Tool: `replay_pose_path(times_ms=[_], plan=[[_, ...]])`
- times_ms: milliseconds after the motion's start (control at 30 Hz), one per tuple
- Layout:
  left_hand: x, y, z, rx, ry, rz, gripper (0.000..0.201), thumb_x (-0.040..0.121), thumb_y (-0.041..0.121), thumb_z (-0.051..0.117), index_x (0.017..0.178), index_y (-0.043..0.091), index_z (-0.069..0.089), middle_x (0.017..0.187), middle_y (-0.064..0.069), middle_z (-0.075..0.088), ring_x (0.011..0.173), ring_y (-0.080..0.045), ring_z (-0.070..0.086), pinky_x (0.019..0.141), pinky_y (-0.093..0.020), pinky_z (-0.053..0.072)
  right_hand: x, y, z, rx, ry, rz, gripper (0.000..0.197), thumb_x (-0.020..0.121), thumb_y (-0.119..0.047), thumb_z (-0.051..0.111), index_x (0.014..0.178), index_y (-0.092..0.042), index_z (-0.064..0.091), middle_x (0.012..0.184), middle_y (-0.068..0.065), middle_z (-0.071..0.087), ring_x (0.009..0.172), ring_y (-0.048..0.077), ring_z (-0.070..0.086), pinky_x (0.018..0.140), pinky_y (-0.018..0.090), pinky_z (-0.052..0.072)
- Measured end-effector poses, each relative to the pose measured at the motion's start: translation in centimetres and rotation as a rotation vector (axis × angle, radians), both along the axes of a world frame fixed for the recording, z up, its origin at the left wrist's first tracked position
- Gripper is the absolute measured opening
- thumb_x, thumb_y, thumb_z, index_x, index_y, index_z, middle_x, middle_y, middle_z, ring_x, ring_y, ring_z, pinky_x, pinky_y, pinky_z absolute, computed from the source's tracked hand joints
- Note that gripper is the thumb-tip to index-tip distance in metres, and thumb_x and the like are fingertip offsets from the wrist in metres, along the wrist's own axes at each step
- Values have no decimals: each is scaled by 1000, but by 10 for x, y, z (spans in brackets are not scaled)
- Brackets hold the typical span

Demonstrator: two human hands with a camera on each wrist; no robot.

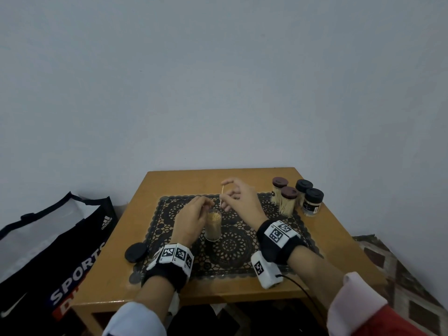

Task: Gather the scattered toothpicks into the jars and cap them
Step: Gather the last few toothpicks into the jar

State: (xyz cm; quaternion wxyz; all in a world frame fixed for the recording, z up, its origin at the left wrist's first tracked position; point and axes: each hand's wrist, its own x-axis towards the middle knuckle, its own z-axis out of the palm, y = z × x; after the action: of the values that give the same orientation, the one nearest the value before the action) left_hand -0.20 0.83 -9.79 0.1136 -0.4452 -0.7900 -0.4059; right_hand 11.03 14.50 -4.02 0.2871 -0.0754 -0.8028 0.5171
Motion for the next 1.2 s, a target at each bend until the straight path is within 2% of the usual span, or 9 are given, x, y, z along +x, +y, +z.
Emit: replay_pose_path(times_ms=[133,233,333,467,567,700,867,967,1200], plan=[[-1,0,0,-3,0,-21,12,97,13,54,101,17,64,97,7,65,83,-8,59,72,-35,53,-8,-4,-17,332,-108,-19,9,88,-24,69,95,-19,70,85,-6,68,75,9,63,67,29,55],[-2,1,0,0,-9,-30,11,97,16,54,101,17,64,97,6,65,84,-9,59,73,-36,53,-4,-2,-17,597,-234,37,21,90,-40,64,82,-21,72,95,-8,59,91,9,51,73,32,46],[-1,0,1,-20,7,-16,13,99,26,52,104,20,63,97,11,63,84,-6,58,73,-33,53,6,8,-8,596,-305,131,19,92,-43,60,88,-26,68,104,-5,56,97,11,51,79,34,46],[1,-2,3,-56,-2,-27,15,98,34,53,105,24,62,97,14,61,85,-5,58,74,-31,53,25,38,-2,442,-325,219,29,90,-40,64,116,-28,69,96,-3,60,76,4,50,69,25,41],[2,-3,3,-96,0,-32,14,96,29,58,109,24,61,100,13,61,87,-6,57,76,-33,53,51,62,3,436,-625,347,26,86,-27,72,110,-18,70,88,-2,69,69,0,56,64,17,43],[2,-3,4,-102,-20,-20,14,95,27,58,109,25,61,101,12,62,88,-8,59,76,-36,54,82,84,-4,570,-937,323,30,74,-24,84,97,-12,69,80,-3,69,68,6,59,60,23,46],[2,-2,4,-113,-30,-35,12,97,26,56,108,26,61,101,10,63,88,-9,59,75,-39,54,97,86,-17,709,-907,249,51,69,-22,86,116,-14,67,102,3,68,72,5,55,58,12,40],[3,-3,3,-120,-39,-42,10,97,25,55,105,29,60,101,11,63,89,-9,60,76,-39,54,99,82,-21,730,-833,237,32,73,-15,83,103,-7,75,94,5,73,69,5,58,61,11,43],[4,-4,4,-122,-58,-53,12,97,21,56,102,30,60,100,11,64,90,-8,60,78,-38,54,99,78,-18,834,-826,277,5,79,-14,77,82,-10,79,80,0,75,70,10,67,70,29,57]])
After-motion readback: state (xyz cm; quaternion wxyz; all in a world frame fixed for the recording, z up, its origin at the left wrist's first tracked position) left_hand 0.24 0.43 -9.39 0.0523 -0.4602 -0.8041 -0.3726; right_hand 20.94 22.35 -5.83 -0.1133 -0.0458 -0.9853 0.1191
